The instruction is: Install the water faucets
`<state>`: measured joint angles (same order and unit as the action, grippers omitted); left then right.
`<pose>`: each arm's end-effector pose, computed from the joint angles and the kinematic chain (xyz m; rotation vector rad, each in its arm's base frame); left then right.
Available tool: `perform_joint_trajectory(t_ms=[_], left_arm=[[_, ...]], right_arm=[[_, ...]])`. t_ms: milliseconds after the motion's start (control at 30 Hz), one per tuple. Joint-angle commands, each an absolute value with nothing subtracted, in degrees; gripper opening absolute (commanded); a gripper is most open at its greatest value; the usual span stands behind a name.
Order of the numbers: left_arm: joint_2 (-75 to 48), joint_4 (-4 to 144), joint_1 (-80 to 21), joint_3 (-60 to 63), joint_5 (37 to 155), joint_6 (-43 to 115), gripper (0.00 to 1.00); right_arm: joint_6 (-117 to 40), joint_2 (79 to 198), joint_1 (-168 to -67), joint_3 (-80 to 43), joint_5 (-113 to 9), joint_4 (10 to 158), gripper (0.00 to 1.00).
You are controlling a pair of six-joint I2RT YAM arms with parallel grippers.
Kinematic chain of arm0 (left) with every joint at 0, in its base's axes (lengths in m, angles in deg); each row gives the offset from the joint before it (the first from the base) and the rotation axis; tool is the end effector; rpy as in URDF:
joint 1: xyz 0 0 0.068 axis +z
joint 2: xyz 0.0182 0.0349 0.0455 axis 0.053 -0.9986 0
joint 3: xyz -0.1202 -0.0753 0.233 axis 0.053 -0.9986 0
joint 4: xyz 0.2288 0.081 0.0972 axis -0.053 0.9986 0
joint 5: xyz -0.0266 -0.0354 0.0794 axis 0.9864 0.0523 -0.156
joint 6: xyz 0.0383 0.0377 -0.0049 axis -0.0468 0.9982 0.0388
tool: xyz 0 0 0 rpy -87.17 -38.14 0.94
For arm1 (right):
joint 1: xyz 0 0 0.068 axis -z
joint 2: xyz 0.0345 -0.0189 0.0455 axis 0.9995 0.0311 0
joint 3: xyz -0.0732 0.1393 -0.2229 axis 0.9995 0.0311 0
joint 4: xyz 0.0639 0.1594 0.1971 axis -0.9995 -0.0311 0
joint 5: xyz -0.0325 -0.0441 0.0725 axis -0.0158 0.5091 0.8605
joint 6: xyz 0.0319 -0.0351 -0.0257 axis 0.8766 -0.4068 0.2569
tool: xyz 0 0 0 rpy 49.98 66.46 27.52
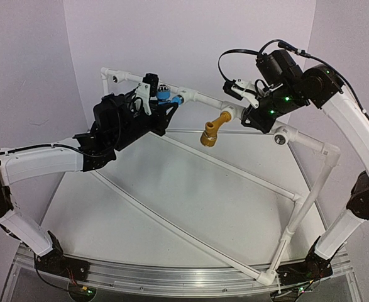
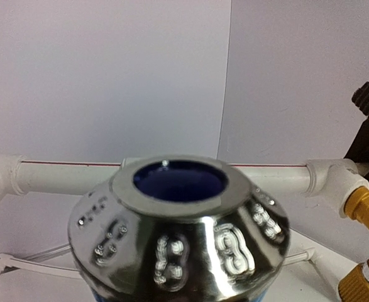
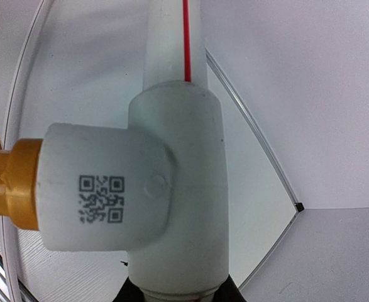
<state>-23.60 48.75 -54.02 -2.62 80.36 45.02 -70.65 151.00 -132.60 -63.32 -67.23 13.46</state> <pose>0.2302 -0.2770 0.3725 0.5210 1.4070 -0.6575 0.2215 0.2103 0.4668 -1.2704 1.9456 0.0162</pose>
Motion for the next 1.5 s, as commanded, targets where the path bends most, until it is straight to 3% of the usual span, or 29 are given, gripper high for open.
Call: perform_joint_trajectory(t_ms=[0, 567, 1467], left_arm=[[-26.2, 55.1, -53.8, -0.2, 84.8, 53.3, 0.0], [-26.6, 60.6, -53.6, 1.9, 89.9, 72.7, 0.0], [-27.6, 67.7, -54.1, 3.7, 86.7, 107.9, 0.0]], right_arm=[[-69.1, 150.2, -134.5, -62.6, -60.5, 13.0, 0.0], [-69.1, 149.1, -134.4, -62.2, -60.8, 12.6, 0.0], [-69.2, 147.9, -134.4, -60.9, -61.6, 12.5, 0.0]])
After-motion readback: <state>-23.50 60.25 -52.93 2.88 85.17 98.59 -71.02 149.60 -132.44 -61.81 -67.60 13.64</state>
